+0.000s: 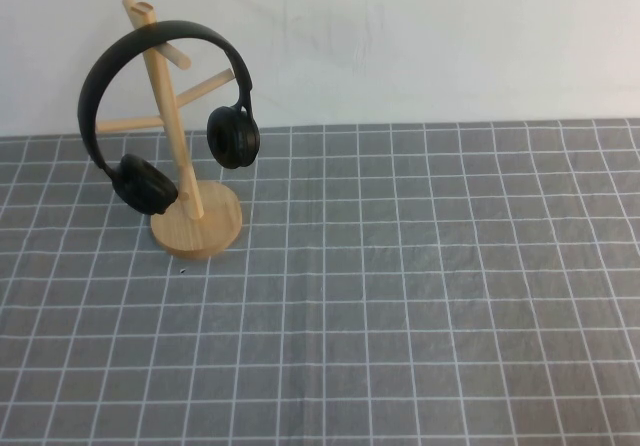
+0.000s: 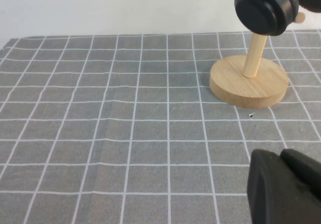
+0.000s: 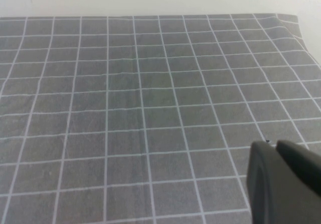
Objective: Take out the headphones from the headphone stand
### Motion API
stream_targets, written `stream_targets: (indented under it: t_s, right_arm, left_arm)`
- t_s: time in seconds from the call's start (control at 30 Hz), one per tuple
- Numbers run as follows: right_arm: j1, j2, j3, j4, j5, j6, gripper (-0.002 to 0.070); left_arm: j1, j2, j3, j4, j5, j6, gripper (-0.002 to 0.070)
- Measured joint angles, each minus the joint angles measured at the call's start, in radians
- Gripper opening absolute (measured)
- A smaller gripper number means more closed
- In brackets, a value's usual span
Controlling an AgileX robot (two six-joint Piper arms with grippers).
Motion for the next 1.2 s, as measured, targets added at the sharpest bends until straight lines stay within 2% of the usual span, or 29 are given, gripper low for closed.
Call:
stream_targets:
  t_s: [0.57,0.7,0.87,1.03,1.2]
  right_arm:
    - [0.000,0.000,0.000,0.000,0.000,0.000,-0.0006]
    - [0.000,0.000,0.000,0.000,0.000,0.000,-0.0006]
    - [0.000,0.000,0.000,0.000,0.000,0.000,-0.0006]
    - [0.000,0.000,0.000,0.000,0.000,0.000,-0.0006]
    - [0.000,0.000,0.000,0.000,0.000,0.000,-0.0006]
  left_arm:
    - [0.000,0.000,0.000,0.002,-0.004,0.002,0.0001]
    - [0.000,0.000,0.000,-0.002,-0.061,0.002,0.0001]
    - [0.000,0.000,0.000,-0.015,-0.281,-0.018,0.0001]
    - [0.000,0.000,0.000,-0.042,-0.628,-0.154,0.0001]
    - [0.000,0.000,0.000,-0.034,-0.892,-0.250,0.0001]
